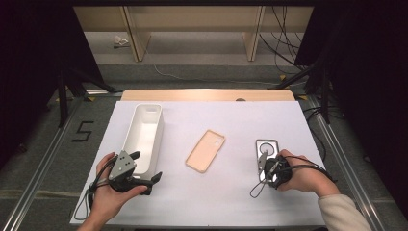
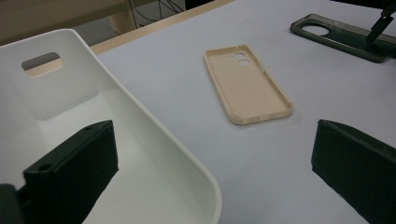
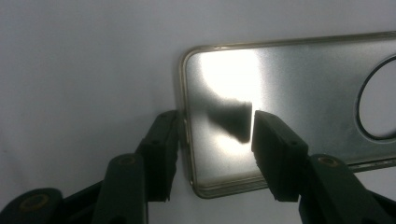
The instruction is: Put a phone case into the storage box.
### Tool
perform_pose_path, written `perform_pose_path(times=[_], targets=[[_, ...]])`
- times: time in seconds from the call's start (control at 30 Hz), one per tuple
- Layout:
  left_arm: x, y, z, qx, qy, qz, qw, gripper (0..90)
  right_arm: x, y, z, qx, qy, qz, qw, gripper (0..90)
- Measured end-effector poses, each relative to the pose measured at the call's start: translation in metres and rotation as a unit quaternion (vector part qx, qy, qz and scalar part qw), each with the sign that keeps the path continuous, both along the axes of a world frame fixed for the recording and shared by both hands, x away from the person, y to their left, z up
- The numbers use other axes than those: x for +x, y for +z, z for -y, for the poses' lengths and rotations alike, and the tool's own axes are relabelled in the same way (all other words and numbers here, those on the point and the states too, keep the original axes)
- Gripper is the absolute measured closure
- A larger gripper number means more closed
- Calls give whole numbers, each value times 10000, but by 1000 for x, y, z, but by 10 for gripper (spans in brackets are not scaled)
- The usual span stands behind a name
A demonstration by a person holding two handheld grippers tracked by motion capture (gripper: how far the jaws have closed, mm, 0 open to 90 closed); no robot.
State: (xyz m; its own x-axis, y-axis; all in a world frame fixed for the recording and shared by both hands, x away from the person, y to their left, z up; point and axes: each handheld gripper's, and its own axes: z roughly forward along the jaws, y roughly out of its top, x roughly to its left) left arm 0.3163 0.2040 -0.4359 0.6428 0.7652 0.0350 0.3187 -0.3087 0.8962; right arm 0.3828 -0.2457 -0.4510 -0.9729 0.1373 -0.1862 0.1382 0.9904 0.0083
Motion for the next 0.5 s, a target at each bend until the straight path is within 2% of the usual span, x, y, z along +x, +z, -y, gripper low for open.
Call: perform_pose_path(times=[0.1,0.27,0.5], targets=[[0,0,0,-8,6,-1,10000,0,0,0,0,-13,48,-12,10000,560],[0,0,0,-4,0,1,10000,0,-3,1,-2,-82,92,-129,9998,660],[0,0,0,-7,6,15,10000,0,-5,0,-3,-84,162,-190,9997,732]])
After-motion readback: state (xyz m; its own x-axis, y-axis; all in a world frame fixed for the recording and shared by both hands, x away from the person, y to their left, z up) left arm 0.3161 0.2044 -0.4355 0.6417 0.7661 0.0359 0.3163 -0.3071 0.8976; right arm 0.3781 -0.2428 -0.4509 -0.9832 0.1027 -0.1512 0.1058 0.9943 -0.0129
